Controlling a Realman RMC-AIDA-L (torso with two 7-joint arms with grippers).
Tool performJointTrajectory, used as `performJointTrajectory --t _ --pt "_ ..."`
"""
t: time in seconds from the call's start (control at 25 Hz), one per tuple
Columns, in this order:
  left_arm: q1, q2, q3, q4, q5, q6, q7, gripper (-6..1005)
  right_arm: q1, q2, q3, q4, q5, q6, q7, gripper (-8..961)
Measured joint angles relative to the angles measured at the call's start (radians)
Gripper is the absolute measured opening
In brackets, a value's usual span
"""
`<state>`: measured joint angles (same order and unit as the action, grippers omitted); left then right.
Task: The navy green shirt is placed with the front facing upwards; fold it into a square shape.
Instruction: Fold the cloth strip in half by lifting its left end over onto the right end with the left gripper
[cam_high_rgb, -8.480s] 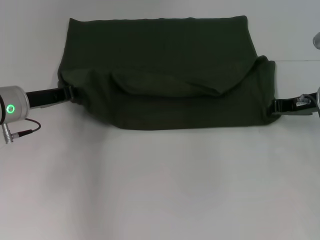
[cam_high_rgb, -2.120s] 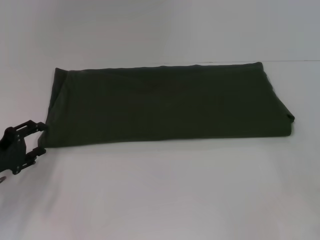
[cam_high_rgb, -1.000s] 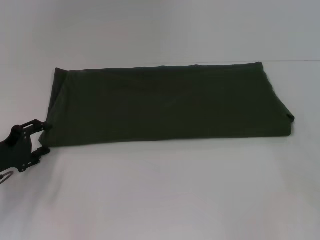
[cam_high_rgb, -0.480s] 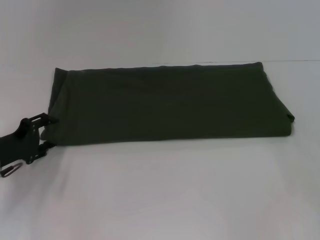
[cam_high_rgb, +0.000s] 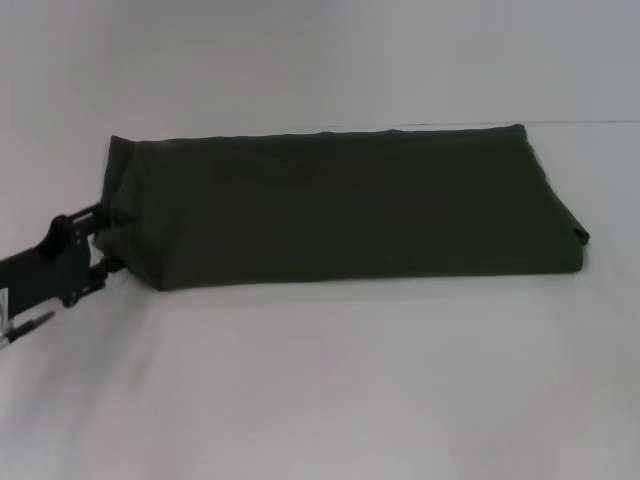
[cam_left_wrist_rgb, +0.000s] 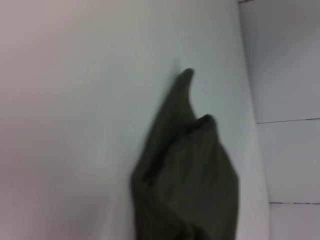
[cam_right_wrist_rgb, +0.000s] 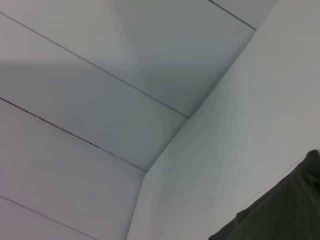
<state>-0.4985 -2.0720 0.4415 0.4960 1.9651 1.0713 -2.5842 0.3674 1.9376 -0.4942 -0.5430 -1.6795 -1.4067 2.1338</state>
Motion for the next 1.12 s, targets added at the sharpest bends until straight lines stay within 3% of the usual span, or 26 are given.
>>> performJointTrajectory --t 0.4,0.8,1.12 --pt "0.01 -0.003 0.003 -0.011 0.058 -0.042 -0.03 706 0.001 0.0 0.003 0.002 0.001 -0.009 0.002 912" --pt "-0.042 0.004 0.021 -0.031 0.058 -0.138 -0.015 706 0.001 -0.001 0.008 0.014 0.001 -0.009 0.001 910" --pt "-0.046 0.004 0.013 -0.023 0.029 -0.065 0.027 705 0.001 -0.002 0.014 0.017 0.001 -0.015 -0.002 909"
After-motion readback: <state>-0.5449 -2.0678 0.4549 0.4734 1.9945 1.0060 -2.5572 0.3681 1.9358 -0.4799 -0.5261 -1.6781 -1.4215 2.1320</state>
